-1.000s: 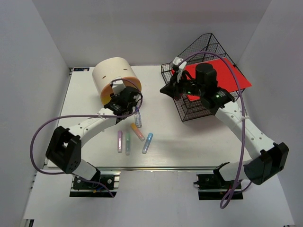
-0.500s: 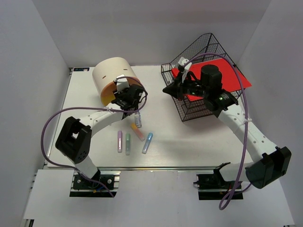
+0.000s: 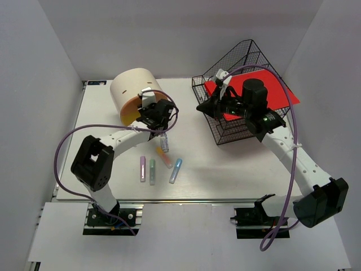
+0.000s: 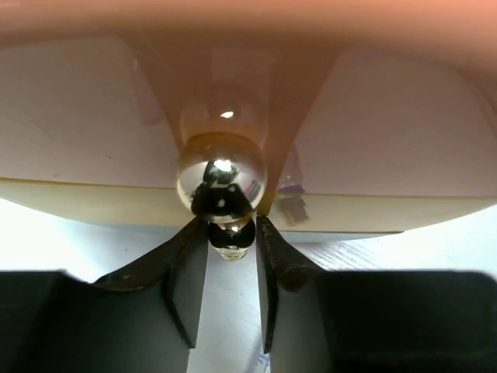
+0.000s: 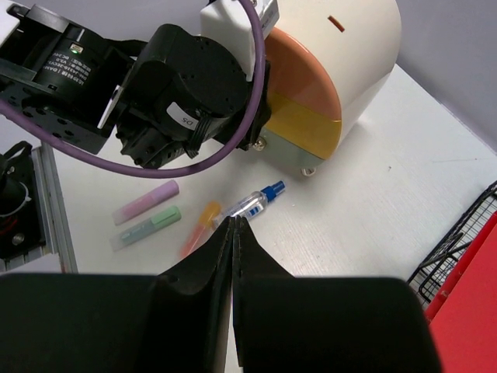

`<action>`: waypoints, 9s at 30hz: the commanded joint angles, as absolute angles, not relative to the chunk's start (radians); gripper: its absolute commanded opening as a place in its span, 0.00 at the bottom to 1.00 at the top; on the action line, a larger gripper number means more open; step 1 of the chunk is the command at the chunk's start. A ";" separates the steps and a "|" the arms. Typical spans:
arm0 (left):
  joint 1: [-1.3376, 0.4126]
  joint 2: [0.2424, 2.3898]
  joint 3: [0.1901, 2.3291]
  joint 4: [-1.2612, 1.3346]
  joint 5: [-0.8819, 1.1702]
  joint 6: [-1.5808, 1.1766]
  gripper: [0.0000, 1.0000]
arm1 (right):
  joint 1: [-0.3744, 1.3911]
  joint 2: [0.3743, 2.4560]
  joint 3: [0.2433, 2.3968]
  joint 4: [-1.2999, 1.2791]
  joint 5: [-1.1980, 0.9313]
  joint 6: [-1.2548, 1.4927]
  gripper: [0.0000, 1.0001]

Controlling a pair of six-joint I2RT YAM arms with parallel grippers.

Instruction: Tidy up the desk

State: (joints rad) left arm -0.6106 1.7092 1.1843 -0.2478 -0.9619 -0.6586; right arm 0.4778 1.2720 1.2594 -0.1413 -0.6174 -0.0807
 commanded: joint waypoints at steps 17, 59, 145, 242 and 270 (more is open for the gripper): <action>-0.679 1.539 1.092 -0.287 -0.769 -0.754 0.11 | 0.463 1.250 1.243 -0.083 -0.641 -0.077 0.03; -0.701 0.577 0.808 -0.785 -0.440 -0.750 0.33 | 0.707 1.565 1.292 -0.904 -0.772 -1.477 0.68; -0.692 0.952 0.606 -0.715 -0.448 -0.969 0.72 | 0.939 2.045 2.010 -0.439 -0.111 -1.265 0.08; -0.538 1.370 1.173 -0.316 -0.301 0.698 0.57 | 0.379 1.160 1.026 -0.074 -0.953 -0.356 0.12; -0.566 1.031 0.870 -0.816 -0.005 -0.640 0.69 | 0.453 1.316 1.112 -0.213 -0.874 -0.353 0.10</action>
